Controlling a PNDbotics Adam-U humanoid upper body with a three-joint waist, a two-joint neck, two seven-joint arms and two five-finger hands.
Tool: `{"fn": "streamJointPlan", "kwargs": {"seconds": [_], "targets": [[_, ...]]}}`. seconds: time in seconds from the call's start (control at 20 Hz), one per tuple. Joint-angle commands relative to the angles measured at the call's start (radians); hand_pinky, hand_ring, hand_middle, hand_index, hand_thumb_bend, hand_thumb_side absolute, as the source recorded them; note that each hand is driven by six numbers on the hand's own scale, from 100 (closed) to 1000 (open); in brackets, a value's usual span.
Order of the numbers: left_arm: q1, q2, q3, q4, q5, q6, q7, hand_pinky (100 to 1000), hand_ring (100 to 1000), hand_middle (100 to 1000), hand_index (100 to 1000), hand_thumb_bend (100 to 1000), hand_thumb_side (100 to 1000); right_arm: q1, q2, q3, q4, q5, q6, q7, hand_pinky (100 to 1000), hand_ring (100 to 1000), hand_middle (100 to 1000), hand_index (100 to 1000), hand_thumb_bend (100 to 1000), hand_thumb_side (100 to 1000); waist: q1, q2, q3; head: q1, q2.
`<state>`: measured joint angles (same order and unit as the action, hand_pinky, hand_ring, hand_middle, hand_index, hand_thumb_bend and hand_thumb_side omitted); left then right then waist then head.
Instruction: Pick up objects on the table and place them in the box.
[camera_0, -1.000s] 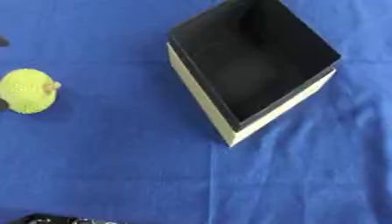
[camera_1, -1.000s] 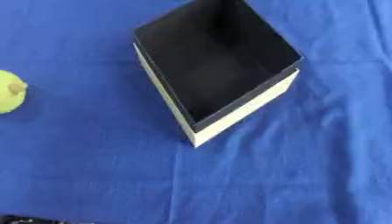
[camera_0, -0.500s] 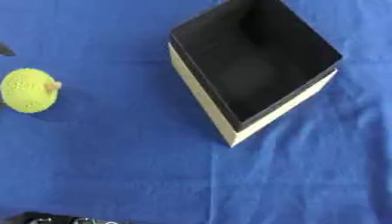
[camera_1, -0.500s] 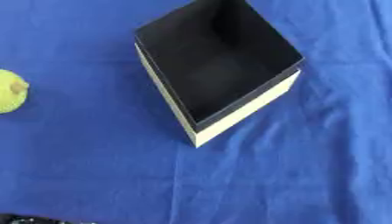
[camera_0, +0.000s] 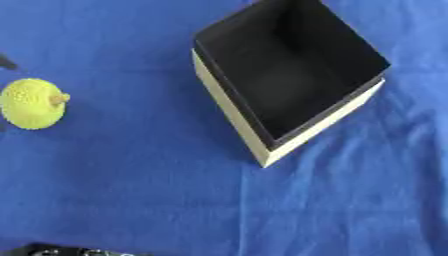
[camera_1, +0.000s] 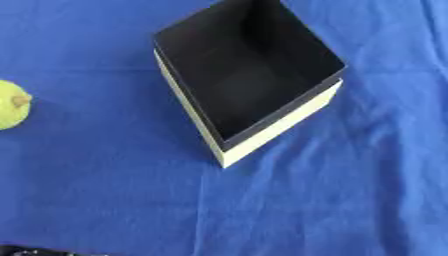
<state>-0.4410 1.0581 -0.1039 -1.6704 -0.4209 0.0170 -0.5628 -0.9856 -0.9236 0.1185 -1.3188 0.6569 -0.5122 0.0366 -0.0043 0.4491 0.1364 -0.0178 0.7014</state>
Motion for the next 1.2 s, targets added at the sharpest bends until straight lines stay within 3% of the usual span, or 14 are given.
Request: {"fn": "streamJointPlan", "kwargs": {"seconds": [0.05, 0.6, 0.8, 1.0, 1.2], "targets": [[-0.031, 0.011, -0.009, 0.026, -0.018, -0.004, -0.008, 961, 908, 882, 915, 500, 100, -0.021, -0.018, -0.008, -0.004, -0.002, -0.001, 0.001, 782, 716, 721, 764, 100, 100, -0.004, -0.249, -0.001, 0.005, -0.003], [-0.127, -0.078, -0.047, 0.144, -0.062, -0.012, 0.001, 935, 923, 888, 916, 460, 100, -0.028, -0.007, -0.008, 0.002, -0.01, -0.003, 0.009, 783, 720, 715, 766, 100, 100, -0.005, -0.239, -0.009, 0.007, -0.006], [-0.147, -0.105, -0.056, 0.171, -0.063, -0.022, -0.008, 918, 915, 851, 895, 418, 100, -0.031, -0.003, -0.008, 0.004, -0.014, -0.003, 0.012, 784, 722, 713, 767, 100, 100, -0.005, -0.235, -0.01, 0.009, -0.007], [-0.157, -0.122, -0.065, 0.178, -0.052, -0.028, -0.018, 821, 851, 762, 847, 368, 100, -0.033, 0.0, -0.008, 0.004, -0.016, -0.003, 0.014, 784, 722, 712, 767, 100, 100, -0.007, -0.234, -0.011, 0.006, -0.002], [-0.155, -0.125, -0.069, 0.179, -0.046, -0.032, -0.03, 681, 708, 632, 743, 278, 100, -0.031, 0.001, -0.011, 0.003, -0.019, -0.001, 0.013, 784, 722, 710, 768, 100, 100, -0.006, -0.235, -0.011, 0.005, -0.003]]}}
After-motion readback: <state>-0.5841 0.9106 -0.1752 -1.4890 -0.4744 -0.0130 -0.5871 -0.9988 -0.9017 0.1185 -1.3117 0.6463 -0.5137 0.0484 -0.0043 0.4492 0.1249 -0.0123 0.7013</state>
